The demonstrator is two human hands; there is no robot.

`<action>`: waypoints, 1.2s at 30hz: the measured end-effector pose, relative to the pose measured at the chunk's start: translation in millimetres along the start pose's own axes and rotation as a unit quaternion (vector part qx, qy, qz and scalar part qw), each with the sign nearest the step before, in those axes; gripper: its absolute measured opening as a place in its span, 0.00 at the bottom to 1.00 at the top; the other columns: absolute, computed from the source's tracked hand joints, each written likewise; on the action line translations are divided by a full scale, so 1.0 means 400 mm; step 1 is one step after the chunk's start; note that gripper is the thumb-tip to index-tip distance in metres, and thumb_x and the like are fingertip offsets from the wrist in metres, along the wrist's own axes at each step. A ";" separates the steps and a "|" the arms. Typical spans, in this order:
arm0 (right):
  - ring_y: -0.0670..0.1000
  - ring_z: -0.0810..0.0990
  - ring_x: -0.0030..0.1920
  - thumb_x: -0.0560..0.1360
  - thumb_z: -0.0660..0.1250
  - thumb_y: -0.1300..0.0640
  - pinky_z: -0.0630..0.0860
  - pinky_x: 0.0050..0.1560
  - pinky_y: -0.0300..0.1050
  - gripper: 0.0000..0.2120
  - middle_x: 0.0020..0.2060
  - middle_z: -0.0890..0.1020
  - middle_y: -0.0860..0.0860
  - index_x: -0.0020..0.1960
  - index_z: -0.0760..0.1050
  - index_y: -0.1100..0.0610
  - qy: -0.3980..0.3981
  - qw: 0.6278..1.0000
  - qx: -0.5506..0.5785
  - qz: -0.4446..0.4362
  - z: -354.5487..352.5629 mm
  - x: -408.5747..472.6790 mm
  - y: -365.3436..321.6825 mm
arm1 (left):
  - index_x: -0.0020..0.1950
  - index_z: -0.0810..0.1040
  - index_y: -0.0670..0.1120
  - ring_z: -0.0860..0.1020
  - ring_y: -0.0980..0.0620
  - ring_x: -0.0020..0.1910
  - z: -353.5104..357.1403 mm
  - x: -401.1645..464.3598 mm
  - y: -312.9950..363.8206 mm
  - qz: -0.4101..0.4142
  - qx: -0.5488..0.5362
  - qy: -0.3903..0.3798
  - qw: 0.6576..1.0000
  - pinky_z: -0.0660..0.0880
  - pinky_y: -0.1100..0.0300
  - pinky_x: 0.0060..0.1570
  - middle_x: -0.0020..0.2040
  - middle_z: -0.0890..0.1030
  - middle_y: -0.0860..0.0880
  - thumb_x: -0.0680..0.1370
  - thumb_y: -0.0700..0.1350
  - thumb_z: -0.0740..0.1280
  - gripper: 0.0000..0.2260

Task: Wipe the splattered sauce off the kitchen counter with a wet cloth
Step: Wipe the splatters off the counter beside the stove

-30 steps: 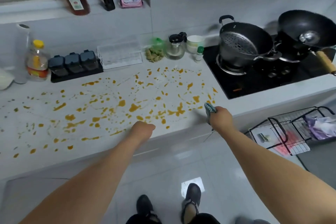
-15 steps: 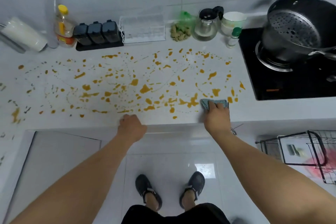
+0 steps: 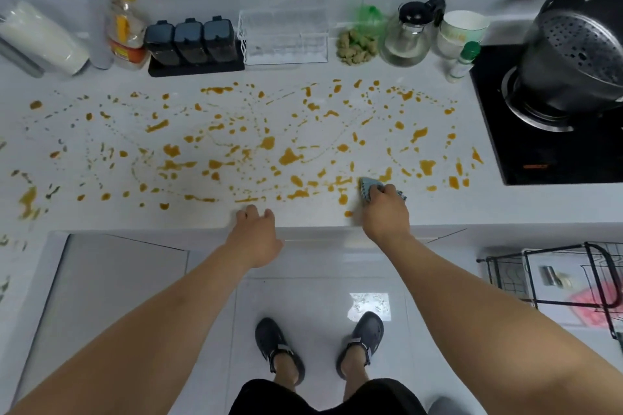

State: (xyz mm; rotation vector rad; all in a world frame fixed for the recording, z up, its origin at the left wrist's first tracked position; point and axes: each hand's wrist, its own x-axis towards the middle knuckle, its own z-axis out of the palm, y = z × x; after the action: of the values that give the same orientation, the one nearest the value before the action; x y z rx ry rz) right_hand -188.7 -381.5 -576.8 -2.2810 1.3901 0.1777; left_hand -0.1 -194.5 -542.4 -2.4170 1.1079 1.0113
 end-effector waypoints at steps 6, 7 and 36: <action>0.62 0.73 0.59 0.76 0.61 0.64 0.74 0.54 0.49 0.25 0.63 0.72 0.58 0.73 0.71 0.56 -0.037 0.990 -0.066 -0.120 0.032 -0.055 0.006 | 0.85 0.46 0.42 0.50 0.32 0.79 0.000 -0.010 -0.017 0.036 -0.005 -0.003 0.999 0.59 0.47 0.76 0.81 0.50 0.36 0.83 0.55 0.63 0.39; 0.62 0.72 0.61 0.76 0.60 0.64 0.74 0.55 0.50 0.27 0.64 0.73 0.58 0.75 0.69 0.54 -0.040 0.988 -0.079 -0.124 0.026 -0.061 0.034 | 0.85 0.45 0.41 0.50 0.32 0.79 -0.001 -0.009 -0.016 0.035 -0.003 -0.006 0.999 0.59 0.47 0.77 0.81 0.50 0.35 0.83 0.54 0.63 0.39; 0.57 0.48 0.82 0.82 0.55 0.60 0.53 0.78 0.58 0.29 0.82 0.55 0.48 0.82 0.56 0.49 -0.041 0.983 -0.093 -0.153 0.093 -0.086 -0.044 | 0.85 0.41 0.41 0.45 0.31 0.80 0.007 -0.004 -0.018 0.033 -0.009 -0.023 0.999 0.56 0.46 0.79 0.82 0.46 0.36 0.82 0.50 0.65 0.41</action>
State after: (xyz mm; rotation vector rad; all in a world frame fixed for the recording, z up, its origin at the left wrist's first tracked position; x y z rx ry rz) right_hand -185.2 -330.3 -592.4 -2.5741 1.0021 0.3086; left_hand 3.1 -187.4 -543.5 -2.3733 1.1751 1.0972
